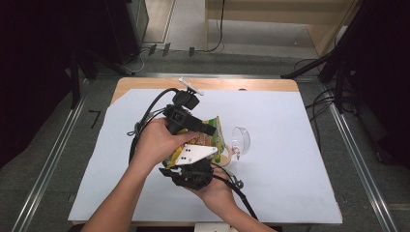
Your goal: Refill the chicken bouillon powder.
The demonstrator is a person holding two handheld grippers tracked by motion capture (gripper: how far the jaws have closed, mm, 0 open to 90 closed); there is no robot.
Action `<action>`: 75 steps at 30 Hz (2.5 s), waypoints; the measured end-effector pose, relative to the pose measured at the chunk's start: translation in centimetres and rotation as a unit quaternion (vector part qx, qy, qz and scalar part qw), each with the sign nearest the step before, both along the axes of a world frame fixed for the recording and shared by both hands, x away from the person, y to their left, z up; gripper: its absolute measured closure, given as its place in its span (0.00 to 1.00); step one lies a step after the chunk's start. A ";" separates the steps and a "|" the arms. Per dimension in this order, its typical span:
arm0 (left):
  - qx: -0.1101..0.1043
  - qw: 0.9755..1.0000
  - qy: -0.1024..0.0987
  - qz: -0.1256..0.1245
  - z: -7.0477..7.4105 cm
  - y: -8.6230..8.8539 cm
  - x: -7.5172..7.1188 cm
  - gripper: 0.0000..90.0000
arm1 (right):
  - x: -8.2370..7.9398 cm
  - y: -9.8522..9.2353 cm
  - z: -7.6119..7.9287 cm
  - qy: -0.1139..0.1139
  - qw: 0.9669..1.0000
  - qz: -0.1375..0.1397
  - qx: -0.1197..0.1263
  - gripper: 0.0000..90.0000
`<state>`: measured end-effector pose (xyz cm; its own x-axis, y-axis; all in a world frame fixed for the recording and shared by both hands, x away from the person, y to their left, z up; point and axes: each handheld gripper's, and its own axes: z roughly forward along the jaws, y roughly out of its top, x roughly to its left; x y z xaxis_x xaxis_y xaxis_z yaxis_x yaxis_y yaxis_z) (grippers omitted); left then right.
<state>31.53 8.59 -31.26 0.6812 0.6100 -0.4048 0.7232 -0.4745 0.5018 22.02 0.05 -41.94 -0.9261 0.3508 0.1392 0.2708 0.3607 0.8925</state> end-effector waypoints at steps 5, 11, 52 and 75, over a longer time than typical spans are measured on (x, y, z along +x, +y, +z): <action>-0.002 1.000 0.005 -0.005 -0.1 -0.3 0.2 0.83 | 0.0 -0.2 0.0 0.004 1.000 -0.003 0.001 0.87; -0.002 1.000 0.008 -0.013 -0.2 -0.6 0.5 0.84 | 0.0 -0.5 0.0 0.005 1.000 -0.008 0.000 0.87; -0.007 1.000 -0.004 0.010 -0.2 0.7 0.1 0.84 | 0.1 0.2 0.0 -0.004 1.000 0.006 -0.009 0.87; -0.012 1.000 -0.003 -0.001 -0.1 0.2 0.3 0.84 | 0.1 0.0 0.3 -0.004 1.000 0.001 -0.008 0.87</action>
